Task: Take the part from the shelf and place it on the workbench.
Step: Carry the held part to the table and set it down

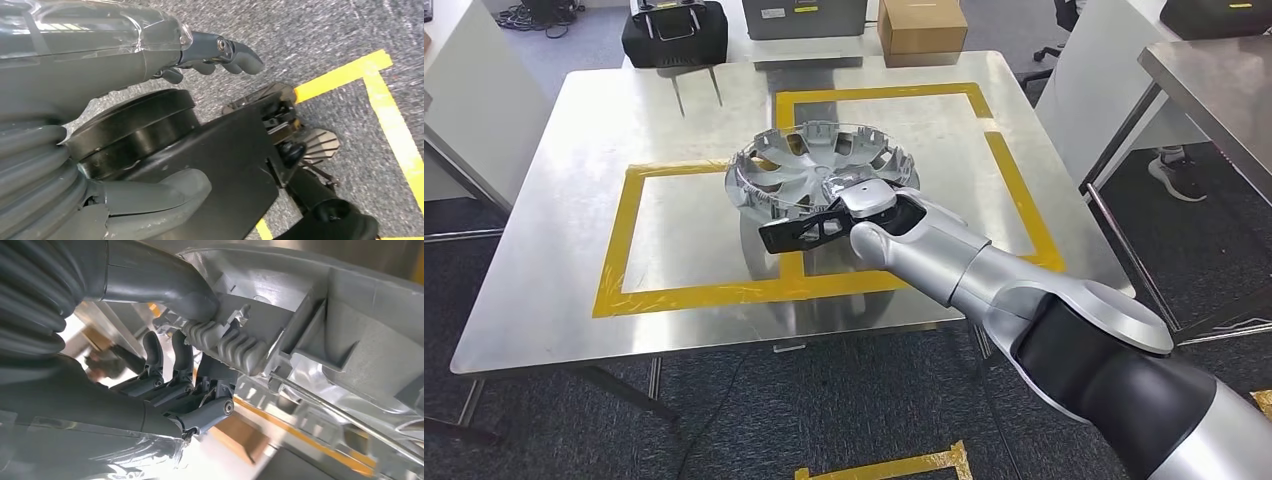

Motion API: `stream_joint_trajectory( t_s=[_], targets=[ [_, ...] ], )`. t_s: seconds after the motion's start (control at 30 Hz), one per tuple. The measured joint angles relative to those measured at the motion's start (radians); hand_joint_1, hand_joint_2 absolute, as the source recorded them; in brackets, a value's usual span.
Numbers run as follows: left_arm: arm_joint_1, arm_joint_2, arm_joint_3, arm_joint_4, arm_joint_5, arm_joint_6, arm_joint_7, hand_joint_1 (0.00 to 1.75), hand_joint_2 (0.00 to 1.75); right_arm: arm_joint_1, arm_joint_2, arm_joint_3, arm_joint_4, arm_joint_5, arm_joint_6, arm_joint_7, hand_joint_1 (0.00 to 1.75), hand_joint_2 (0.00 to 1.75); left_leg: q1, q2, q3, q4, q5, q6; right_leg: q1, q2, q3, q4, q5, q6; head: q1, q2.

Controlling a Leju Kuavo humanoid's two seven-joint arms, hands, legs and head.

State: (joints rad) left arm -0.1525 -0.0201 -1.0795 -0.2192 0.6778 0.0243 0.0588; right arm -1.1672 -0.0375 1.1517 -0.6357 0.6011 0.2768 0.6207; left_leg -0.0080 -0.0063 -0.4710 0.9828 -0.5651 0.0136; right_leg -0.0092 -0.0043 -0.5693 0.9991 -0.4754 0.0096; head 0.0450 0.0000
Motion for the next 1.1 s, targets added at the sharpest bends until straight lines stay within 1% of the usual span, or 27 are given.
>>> stream_joint_trajectory(
  t_s=[0.1, 0.2, 0.4, 0.6, 0.83, 1.1],
  targets=[
    [0.007, 0.001, 0.000, 0.000, -0.004, 0.000, 0.000, 0.00, 1.75, -0.009, -0.028, -0.014, 0.020, 0.004, -0.014, 0.045, 1.75, 1.75, 0.000, -0.006, -0.001, 0.001, 0.000, 0.000, 0.000, -0.004, 0.001, 0.000, 0.000, 0.000, 0.000, 0.000],
    [0.008, 0.001, 0.000, 0.001, -0.005, 0.000, -0.001, 0.00, 1.75, -0.021, -0.057, -0.027, 0.031, 0.035, -0.016, 0.070, 1.75, 1.75, 0.000, -0.010, -0.001, 0.002, 0.001, 0.002, 0.000, -0.008, 0.002, 0.000, 0.000, 0.000, 0.000, 0.000],
    [0.008, 0.001, -0.001, 0.001, -0.010, 0.000, -0.005, 0.00, 1.75, -0.043, -0.100, -0.107, 0.056, 0.216, -0.030, 0.074, 1.75, 1.75, 0.000, -0.010, -0.002, 0.002, 0.002, 0.002, 0.000, -0.008, 0.002, -0.002, 0.001, 0.001, 0.001, 0.000],
    [0.006, 0.001, -0.002, 0.001, -0.017, -0.003, -0.005, 0.00, 1.75, -0.051, -0.129, -0.200, 0.072, 0.307, -0.018, 0.075, 1.75, 1.75, 0.000, -0.007, -0.002, 0.002, 0.001, 0.002, 0.000, -0.007, 0.002, -0.003, 0.001, 0.001, 0.001, 0.000],
    [-0.002, 0.001, -0.017, 0.000, -0.028, -0.022, -0.041, 0.00, 1.75, -0.032, -0.145, -0.287, 0.052, 0.312, 0.011, 0.075, 1.75, 1.75, 0.000, -0.003, -0.002, 0.002, 0.001, 0.002, 0.000, -0.006, 0.002, -0.003, 0.001, 0.001, 0.001, 0.000],
    [-0.007, 0.001, -0.018, 0.001, -0.028, -0.021, -0.034, 0.00, 1.75, -0.004, -0.153, -0.317, -0.002, 0.276, 0.032, 0.074, 1.75, 1.75, 0.000, 0.003, -0.001, 0.002, 0.002, 0.002, 0.000, -0.003, 0.002, -0.003, 0.001, 0.001, 0.001, 0.000]
  ],
)
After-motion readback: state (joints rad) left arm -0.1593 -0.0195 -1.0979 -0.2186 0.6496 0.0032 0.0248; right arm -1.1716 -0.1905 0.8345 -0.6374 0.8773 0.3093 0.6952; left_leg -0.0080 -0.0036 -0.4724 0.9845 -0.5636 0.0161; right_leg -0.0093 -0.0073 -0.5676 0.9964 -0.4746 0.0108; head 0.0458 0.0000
